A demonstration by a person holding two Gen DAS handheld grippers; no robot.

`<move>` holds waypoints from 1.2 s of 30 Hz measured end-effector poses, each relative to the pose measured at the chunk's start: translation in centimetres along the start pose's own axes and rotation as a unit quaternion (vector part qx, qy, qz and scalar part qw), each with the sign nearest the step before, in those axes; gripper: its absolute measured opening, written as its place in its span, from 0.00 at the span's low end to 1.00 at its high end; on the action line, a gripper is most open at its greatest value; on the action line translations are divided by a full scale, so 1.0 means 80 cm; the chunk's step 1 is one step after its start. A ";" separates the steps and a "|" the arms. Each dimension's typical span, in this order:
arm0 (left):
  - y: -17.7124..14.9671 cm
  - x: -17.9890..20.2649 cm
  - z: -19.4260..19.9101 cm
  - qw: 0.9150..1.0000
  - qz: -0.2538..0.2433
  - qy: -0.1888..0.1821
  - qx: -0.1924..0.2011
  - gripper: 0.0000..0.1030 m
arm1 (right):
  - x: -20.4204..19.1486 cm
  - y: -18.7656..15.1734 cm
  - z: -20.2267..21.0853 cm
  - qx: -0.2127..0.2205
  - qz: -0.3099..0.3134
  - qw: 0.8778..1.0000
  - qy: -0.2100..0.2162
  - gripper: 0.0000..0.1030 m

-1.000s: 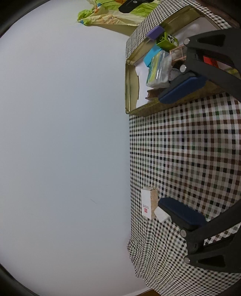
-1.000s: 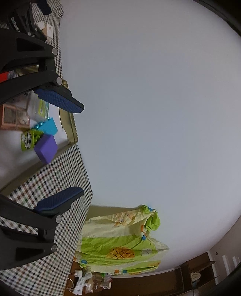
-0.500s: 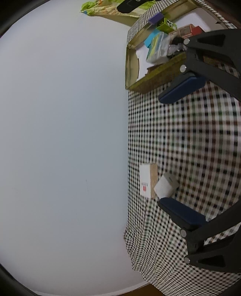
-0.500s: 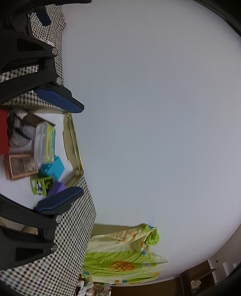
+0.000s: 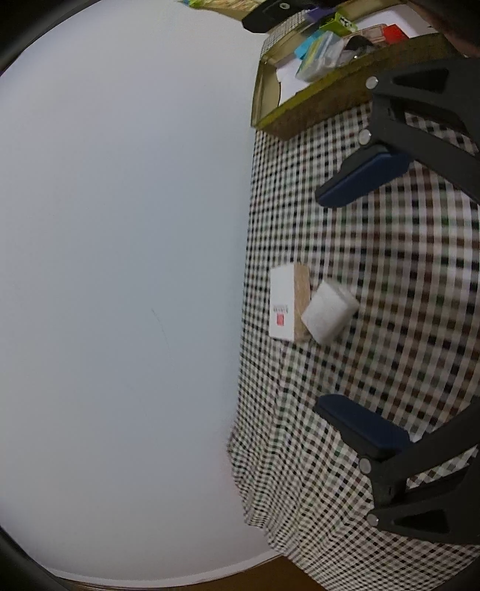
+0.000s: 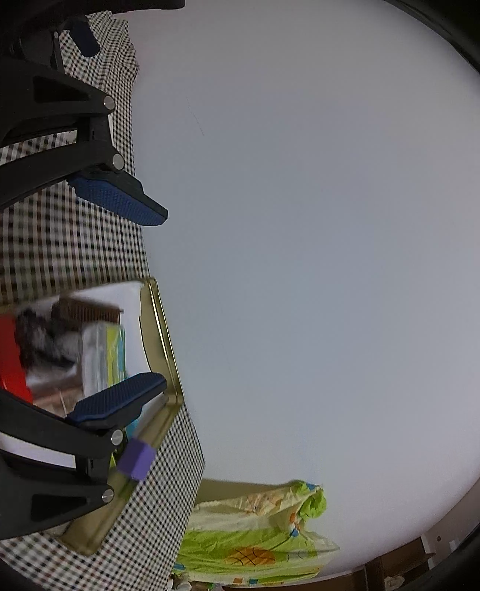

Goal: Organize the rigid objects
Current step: 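Withdraw both open grippers from the tin toward the remaining items, then lower the left gripper onto the white charger and grasp it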

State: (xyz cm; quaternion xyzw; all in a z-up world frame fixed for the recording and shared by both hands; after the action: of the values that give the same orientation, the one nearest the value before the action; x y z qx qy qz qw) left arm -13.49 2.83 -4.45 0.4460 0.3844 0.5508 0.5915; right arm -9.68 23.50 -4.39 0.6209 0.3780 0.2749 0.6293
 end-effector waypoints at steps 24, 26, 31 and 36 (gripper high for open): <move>-0.003 -0.062 -0.045 0.998 0.032 0.040 -0.041 0.99 | -0.082 -0.023 -0.070 -0.025 -0.010 1.000 -0.005 0.81; -0.004 -0.063 -0.046 0.998 0.034 0.038 -0.043 0.99 | -0.081 -0.022 -0.066 -0.022 -0.016 1.000 -0.004 0.81; -0.010 -0.074 -0.055 0.996 0.061 0.032 -0.059 0.99 | -0.072 -0.019 -0.062 -0.011 -0.011 1.000 -0.006 0.81; -0.021 -0.087 -0.062 0.992 0.091 0.032 -0.081 0.99 | -0.070 -0.025 -0.071 -0.027 -0.003 1.000 -0.002 0.81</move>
State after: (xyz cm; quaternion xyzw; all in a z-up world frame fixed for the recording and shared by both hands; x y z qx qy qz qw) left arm -18.32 -3.55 -7.78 0.4119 0.3149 0.6458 0.5604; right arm -17.75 22.05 -5.29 0.6029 0.3710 0.2820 0.6476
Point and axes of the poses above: each gripper's, at about its wrist camera, not at the fingertips, and z roughly against the way its jaws point, x to its right, y to its top, the point moved 7 cm from there along -z, roughly the way its jaws point, and after that the axes turned 13 degrees about x, right-handed, at the moved point
